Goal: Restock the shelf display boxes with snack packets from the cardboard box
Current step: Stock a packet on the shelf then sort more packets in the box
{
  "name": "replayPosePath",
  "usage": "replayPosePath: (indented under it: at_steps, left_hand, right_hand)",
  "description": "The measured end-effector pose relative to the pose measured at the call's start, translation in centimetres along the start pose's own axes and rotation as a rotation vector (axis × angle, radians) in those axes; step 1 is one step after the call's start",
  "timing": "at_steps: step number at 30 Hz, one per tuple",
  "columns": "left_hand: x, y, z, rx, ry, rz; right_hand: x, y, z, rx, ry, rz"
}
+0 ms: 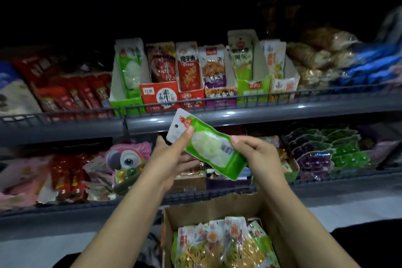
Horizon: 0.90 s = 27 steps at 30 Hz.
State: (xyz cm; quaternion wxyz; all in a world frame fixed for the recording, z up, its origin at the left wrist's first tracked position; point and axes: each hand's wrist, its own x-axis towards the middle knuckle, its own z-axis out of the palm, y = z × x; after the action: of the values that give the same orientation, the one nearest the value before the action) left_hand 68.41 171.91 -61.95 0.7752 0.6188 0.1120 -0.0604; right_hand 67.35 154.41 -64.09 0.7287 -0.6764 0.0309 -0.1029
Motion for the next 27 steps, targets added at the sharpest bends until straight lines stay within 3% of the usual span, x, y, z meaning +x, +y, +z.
replayPosePath:
  at_steps: [3,5,8,12,17,20,22,27]
  left_hand:
    - [0.6,0.8,0.5,-0.175,0.022,0.037]
    - [0.9,1.5,0.7,-0.169,-0.081,0.083]
    - [2.1,2.4,0.4,-0.210,-0.212,0.100]
    - [3.7,3.8,-0.2,-0.327,-0.221,0.115]
    - [5.8,6.0,-2.2,-0.456,-0.219,0.136]
    - [6.9,6.9,-3.5,-0.415,-0.195,0.204]
    - [7.3,7.4,-4.6,-0.338,-0.134,0.255]
    - [8.6,8.0,-6.8,0.038,0.128,0.440]
  right_hand:
    - [-0.2,-1.4,2.1,0.010,0.047,-0.080]
    - [0.2,-1.8,3.4,0.027,0.032,-0.104]
    - [1.2,-2.6,5.3,-0.020,-0.129,-0.122]
    - [3.0,-4.0,7.8,-0.037,-0.338,-0.118]
    - [6.7,-5.3,10.1,-0.149,-0.421,-0.224]
    - [9.5,-5.4,11.6,-0.370,-0.334,-0.420]
    - [11.0,-5.8,12.7,-0.372,-0.323,-0.460]
    - [14.7,-6.9,16.0,-0.189,-0.426,-0.255]
